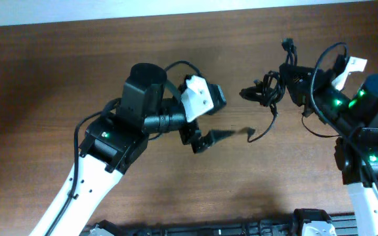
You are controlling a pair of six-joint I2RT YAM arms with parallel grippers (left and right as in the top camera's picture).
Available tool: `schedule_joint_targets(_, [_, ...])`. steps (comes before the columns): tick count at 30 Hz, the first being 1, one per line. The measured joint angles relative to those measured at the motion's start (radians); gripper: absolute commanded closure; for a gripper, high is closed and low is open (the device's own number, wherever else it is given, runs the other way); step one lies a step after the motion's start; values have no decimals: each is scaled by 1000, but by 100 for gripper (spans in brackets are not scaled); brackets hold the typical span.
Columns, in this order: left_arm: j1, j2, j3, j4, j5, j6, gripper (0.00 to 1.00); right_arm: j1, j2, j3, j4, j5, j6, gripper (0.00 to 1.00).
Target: Untangle cables
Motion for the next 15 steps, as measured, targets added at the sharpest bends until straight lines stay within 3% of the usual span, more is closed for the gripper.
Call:
schedule_joint_targets(5, [-28, 14, 2, -43, 53, 284, 2, -1, -1, 0, 122, -117, 96, 96])
schedule_joint_targets(8, [-69, 24, 2, -3, 56, 354, 14, -1, -1, 0, 128, -166, 116, 96])
schedule_joint_targets(12, [-107, 41, 2, 28, 2, 406, 17, -1, 0, 0, 168, -240, 137, 96])
schedule_joint_targets(13, [-109, 47, 2, 43, -12, 414, 23, -1, 0, 0, 178, -258, 150, 96])
schedule_joint_targets(15, [-109, 50, 2, 53, -19, 417, 20, -1, 0, 0, 209, -282, 182, 96])
